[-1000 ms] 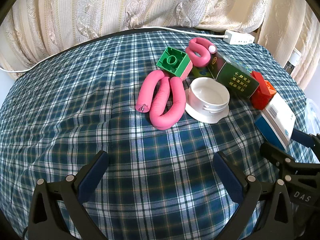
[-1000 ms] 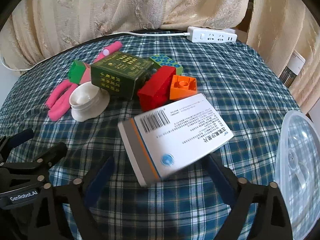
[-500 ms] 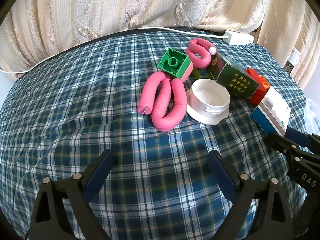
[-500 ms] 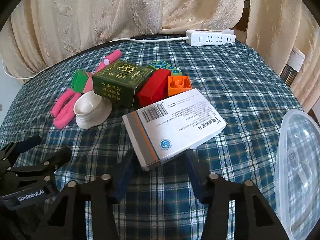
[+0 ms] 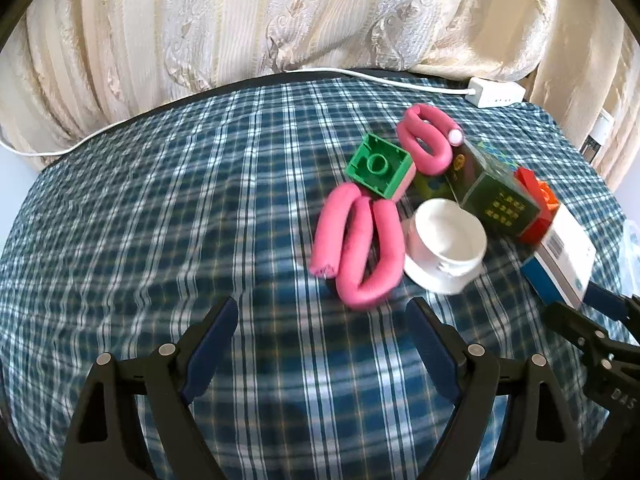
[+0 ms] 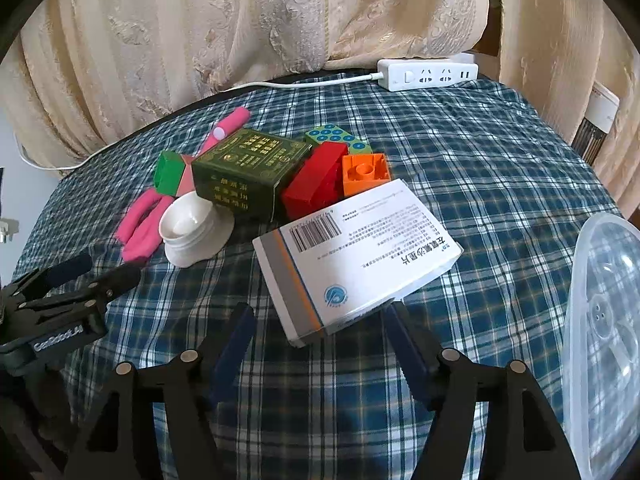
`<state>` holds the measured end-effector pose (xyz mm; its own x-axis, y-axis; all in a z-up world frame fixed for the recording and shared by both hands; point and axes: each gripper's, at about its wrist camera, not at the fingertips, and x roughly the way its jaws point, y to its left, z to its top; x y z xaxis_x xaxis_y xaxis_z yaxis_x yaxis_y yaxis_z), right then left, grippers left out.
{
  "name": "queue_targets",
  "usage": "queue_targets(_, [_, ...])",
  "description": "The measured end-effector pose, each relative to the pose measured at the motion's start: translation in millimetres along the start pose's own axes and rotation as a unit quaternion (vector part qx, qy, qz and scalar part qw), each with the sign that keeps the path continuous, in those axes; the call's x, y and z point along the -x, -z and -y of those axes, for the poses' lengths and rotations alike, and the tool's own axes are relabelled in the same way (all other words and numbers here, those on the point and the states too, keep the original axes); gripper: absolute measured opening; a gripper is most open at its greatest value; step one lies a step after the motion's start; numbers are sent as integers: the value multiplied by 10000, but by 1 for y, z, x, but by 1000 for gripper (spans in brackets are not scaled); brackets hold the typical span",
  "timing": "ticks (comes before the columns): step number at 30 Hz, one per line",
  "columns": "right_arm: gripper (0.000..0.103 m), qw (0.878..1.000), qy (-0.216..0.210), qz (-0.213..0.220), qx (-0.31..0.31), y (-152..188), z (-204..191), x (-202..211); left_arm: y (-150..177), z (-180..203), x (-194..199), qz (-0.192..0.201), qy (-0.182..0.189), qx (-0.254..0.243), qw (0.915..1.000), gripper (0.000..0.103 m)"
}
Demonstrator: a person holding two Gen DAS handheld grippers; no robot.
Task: Organize objects
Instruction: 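Grasp the pink foam curler with the left tool while the right tool grasps the white medicine box, then lift the curler and the medicine box and carry both toward the clear plastic bowl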
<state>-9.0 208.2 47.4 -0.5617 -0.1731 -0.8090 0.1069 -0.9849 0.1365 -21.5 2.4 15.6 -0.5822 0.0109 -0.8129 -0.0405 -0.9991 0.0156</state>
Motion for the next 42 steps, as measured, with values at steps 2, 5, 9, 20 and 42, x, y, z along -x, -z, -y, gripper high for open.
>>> queue_targets(2, [74, 10000, -5, 22, -17, -2, 2, 0, -5, 0, -3, -17, -21, -14, 10000, 86])
queue_targets(5, [76, 10000, -18, 53, -70, -4, 6, -2, -14, 3, -8, -23, -13, -93, 10000, 86])
queue_targets(9, [78, 9999, -22, 98, -120, -9, 11, -5, -20, 7, -14, -48, 41, -168, 9998, 86])
queue_targets(20, [88, 9979, -264, 70, -583, -14, 30, -7, -29, 3, -27, -49, 223, -133, 9997, 71])
queue_targets(42, [98, 9957, 639, -75, -668, -44, 16, -42, -26, -3, -25, -34, 264, -54, 9996, 54])
